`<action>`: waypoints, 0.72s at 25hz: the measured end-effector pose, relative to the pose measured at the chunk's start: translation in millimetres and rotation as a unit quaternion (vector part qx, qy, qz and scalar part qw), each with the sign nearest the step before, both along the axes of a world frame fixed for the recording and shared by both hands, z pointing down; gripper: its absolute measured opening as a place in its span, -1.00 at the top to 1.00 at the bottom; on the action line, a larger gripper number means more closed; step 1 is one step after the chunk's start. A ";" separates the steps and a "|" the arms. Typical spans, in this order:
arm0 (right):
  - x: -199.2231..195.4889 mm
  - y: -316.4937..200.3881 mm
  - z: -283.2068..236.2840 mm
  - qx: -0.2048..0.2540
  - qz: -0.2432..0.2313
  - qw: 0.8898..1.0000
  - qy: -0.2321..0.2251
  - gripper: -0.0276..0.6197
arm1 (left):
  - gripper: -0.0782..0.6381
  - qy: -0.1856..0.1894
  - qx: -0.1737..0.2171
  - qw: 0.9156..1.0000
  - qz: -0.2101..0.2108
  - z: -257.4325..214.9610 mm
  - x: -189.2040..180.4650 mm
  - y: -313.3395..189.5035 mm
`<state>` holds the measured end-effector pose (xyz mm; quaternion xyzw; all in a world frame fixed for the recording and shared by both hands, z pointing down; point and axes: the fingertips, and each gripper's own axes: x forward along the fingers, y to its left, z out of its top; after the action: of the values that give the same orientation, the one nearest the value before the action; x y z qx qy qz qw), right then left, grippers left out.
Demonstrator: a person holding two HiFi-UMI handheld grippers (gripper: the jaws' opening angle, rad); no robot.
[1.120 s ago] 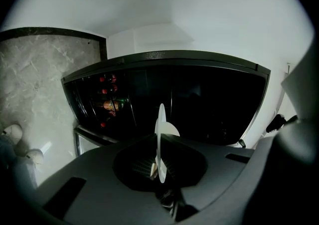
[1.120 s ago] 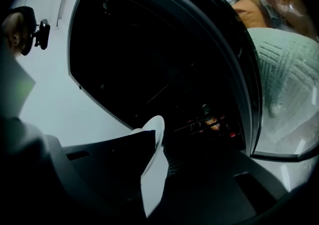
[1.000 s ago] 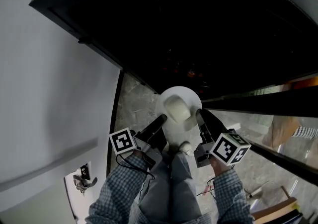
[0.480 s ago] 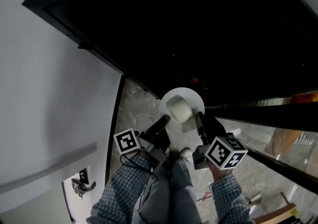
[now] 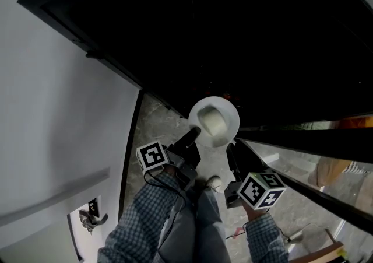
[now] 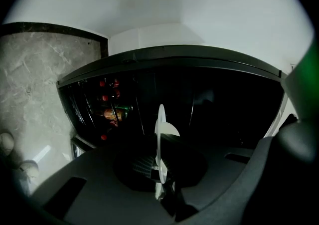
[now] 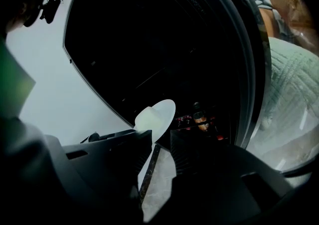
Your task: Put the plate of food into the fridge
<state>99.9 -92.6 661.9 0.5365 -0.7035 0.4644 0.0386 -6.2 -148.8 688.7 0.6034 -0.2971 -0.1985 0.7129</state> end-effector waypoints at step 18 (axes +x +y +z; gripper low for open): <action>-36.5 -26.4 -2.2 0.174 -0.314 0.858 0.368 0.62 | 0.73 -0.064 -0.008 0.998 0.029 41.1 2.9 -31.1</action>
<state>63.4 -119.0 659.7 0.4172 -0.8384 0.0665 0.3445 -3.3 -179.8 729.7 0.6179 -0.3261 -0.1365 0.7023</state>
